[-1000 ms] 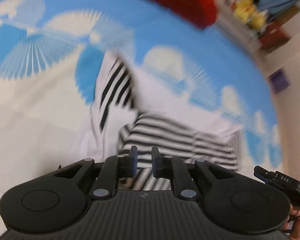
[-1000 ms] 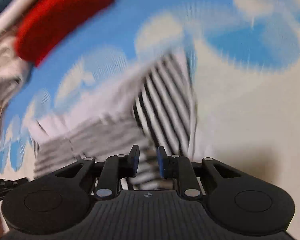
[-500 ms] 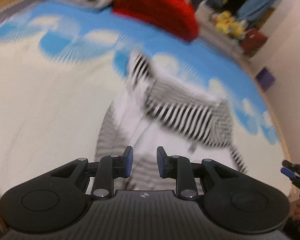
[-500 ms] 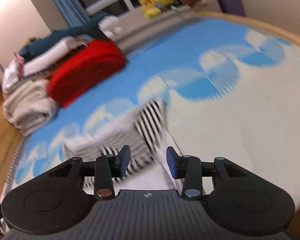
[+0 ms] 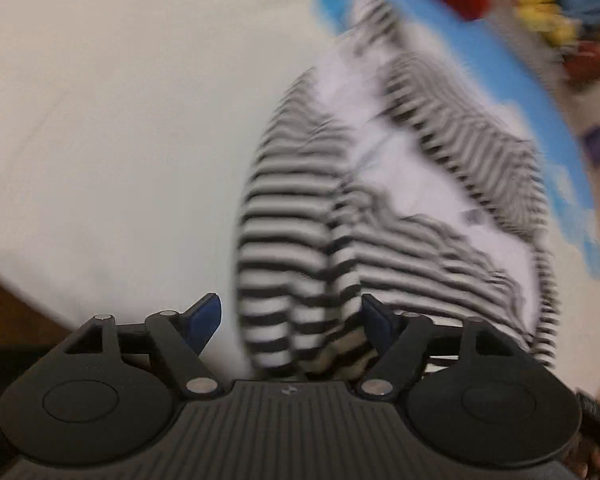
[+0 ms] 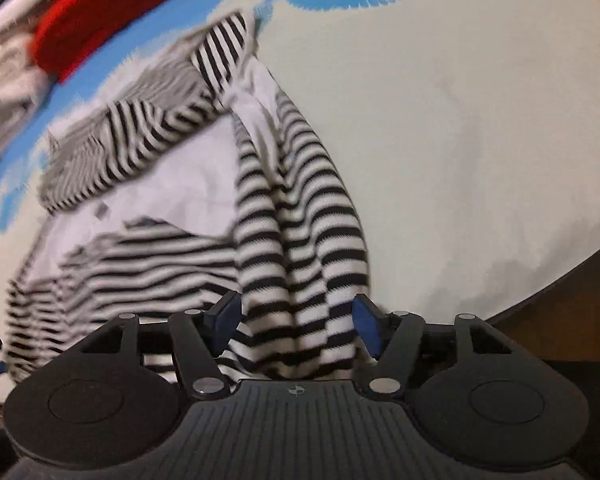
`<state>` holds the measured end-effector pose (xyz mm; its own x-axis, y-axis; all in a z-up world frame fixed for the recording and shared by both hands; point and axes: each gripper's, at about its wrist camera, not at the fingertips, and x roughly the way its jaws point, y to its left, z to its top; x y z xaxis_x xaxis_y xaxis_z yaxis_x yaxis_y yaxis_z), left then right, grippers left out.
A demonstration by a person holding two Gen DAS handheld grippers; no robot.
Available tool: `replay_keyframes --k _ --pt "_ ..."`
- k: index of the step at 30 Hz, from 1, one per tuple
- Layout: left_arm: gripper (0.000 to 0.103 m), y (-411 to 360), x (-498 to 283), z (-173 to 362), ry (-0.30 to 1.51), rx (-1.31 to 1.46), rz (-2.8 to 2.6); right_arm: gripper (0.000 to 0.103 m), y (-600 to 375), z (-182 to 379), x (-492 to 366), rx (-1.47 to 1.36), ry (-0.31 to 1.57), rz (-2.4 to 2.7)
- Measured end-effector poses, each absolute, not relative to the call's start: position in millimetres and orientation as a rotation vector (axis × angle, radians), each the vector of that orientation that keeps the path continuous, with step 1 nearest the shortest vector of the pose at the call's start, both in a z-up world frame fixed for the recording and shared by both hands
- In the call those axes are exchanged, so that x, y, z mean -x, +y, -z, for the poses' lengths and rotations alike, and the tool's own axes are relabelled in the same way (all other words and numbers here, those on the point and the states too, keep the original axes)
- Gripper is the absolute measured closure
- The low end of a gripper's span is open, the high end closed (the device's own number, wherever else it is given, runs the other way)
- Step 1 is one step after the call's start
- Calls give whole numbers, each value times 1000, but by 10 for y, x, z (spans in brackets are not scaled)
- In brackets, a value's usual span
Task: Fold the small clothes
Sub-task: 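Grasp the striped side edge with both tools and lift it to fold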
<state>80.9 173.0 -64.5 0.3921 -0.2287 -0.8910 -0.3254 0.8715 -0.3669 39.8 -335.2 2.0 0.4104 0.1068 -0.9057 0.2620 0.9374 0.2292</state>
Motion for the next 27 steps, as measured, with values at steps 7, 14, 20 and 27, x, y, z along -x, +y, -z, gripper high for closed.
replay_keyframes --k 7,14,20,27 --pt "75 1791 -819 824 1216 563 -45 63 -3299 126 -380 -306 1163 104" --pt "95 1749 -615 443 1079 596 43 96 -3656 -227 -303 -493 986 142" --pt "93 1692 -514 617 1197 538 -20 94 -3784 -118 -300 -487 1080 172" --pt "66 1837 -650 669 1199 613 -25 66 -3642 72 -362 -426 1182 142"
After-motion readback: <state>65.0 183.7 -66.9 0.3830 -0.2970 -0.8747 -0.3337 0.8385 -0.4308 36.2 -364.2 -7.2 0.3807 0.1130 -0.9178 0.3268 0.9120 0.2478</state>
